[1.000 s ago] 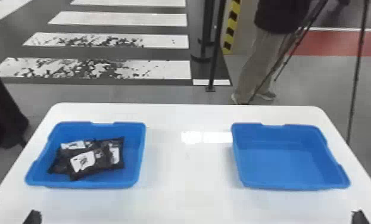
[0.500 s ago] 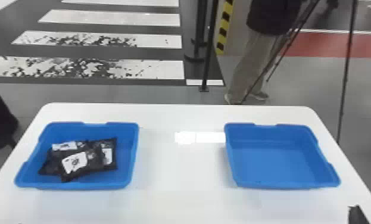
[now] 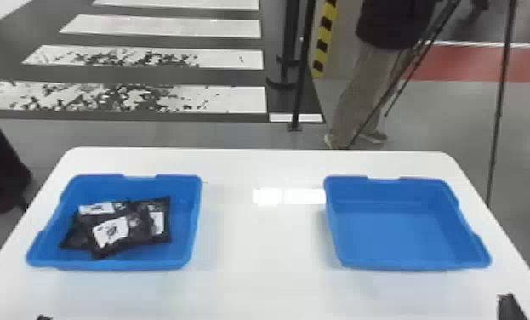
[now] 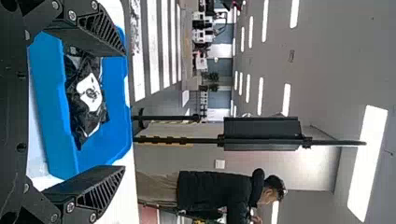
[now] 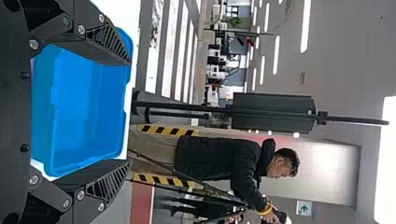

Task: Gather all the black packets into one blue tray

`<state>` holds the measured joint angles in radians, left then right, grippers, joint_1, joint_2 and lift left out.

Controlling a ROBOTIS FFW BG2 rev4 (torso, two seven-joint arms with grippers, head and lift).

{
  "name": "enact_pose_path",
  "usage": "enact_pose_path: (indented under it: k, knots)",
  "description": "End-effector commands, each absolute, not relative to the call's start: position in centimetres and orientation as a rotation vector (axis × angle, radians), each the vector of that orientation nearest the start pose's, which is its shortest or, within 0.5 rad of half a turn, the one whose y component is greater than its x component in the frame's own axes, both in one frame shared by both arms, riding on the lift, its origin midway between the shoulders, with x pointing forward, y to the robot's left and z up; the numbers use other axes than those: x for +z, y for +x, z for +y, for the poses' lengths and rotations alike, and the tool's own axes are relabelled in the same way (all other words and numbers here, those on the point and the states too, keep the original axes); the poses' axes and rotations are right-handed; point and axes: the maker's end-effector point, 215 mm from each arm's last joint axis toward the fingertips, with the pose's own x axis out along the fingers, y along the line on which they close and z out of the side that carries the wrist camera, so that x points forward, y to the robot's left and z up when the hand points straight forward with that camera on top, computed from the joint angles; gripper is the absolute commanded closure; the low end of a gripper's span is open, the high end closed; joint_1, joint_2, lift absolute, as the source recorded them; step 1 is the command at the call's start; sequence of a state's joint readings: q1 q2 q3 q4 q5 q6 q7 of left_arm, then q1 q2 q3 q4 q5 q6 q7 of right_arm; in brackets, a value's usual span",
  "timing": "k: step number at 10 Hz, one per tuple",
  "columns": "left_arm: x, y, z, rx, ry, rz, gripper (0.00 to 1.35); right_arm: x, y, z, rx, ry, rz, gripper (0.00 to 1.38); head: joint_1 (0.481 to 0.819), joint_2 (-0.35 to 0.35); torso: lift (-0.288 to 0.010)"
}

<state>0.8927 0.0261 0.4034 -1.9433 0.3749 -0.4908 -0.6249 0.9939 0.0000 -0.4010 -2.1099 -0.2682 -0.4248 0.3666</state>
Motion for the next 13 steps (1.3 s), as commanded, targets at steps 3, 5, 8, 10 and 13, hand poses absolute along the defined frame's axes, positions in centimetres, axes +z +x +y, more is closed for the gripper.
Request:
enact_pose_path:
  k: [3,5,8,10,13]
  knots:
    - [-34.85,27.07,33.72,-0.219,0.021,-0.032,0.18,-33.01,26.77,-35.82,0.033,-0.092,0.015,0.30,0.695,-0.047,-0.110]
    - [-34.98,27.08,33.66,-0.219,0.015,-0.028,0.18,-32.85,26.88,-35.86,0.031,-0.086,0.010,0.30,0.695,-0.048,-0.110]
    - [-34.98,27.12,33.75,-0.217,0.015,-0.026,0.18,-33.07,26.80,-35.85,0.032,-0.086,0.018,0.30,0.695,-0.050,-0.110]
    - [-34.93,27.16,33.72,-0.218,0.015,-0.026,0.18,-33.15,26.80,-35.86,0.032,-0.085,0.020,0.30,0.695,-0.048,-0.110]
    - [-34.87,27.27,33.50,-0.219,-0.002,-0.024,0.18,-33.34,26.80,-35.90,0.031,-0.081,0.027,0.30,0.695,-0.050,-0.110]
